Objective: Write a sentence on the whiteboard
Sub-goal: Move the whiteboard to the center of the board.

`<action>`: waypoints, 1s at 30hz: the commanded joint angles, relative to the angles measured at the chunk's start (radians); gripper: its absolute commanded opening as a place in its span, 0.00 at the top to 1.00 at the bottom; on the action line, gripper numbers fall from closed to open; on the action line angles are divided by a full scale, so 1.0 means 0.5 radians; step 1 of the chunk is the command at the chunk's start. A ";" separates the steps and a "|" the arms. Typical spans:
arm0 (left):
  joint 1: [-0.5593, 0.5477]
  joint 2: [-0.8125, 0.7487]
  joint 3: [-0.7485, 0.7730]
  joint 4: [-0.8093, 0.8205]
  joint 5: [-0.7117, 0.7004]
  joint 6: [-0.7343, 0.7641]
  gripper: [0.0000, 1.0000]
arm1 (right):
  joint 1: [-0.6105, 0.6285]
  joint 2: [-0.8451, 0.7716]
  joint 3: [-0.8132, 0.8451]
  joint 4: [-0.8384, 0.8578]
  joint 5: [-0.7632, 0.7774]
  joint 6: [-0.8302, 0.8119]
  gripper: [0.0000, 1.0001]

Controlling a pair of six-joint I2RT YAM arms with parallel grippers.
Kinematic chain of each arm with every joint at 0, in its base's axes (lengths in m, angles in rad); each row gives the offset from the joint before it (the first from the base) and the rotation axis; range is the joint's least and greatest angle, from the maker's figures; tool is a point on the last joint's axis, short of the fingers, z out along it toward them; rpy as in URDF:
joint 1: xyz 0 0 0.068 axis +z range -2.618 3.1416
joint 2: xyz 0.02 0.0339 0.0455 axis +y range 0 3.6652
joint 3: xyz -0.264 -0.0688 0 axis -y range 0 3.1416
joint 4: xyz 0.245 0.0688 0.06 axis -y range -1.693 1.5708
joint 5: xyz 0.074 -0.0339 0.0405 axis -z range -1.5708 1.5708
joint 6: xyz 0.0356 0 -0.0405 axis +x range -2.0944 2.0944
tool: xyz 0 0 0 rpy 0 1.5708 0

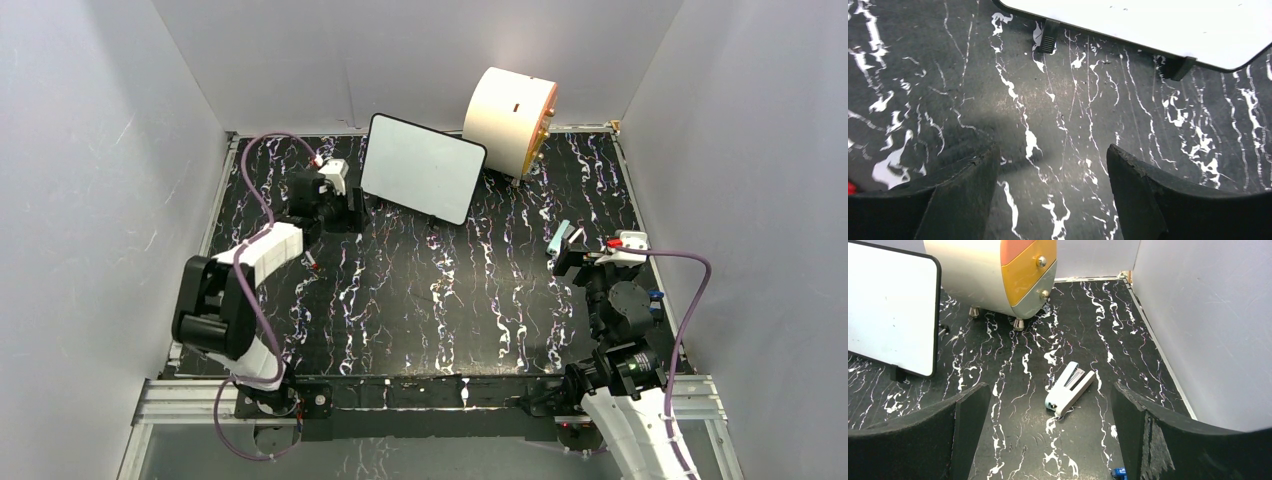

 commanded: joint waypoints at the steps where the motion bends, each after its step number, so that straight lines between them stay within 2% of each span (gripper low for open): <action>1: 0.002 0.188 0.108 0.235 0.140 0.108 0.27 | -0.009 -0.033 -0.007 0.087 -0.021 -0.005 0.01; 5: 0.003 0.425 0.230 0.337 0.147 0.109 0.29 | -0.011 -0.037 -0.010 0.087 -0.009 -0.007 0.01; 10: 0.002 0.724 0.486 0.263 0.119 0.167 0.31 | -0.011 -0.025 -0.007 0.077 -0.009 -0.006 0.01; 17: 0.003 0.955 0.661 0.393 0.153 0.226 0.44 | -0.011 -0.010 -0.010 0.076 0.005 -0.007 0.01; 21: 0.003 1.032 0.745 0.406 0.203 0.283 0.48 | -0.010 -0.002 -0.013 0.082 0.016 -0.010 0.01; 30: 0.000 1.085 0.790 0.352 0.314 0.334 0.79 | -0.013 0.004 -0.016 0.083 0.003 -0.015 0.01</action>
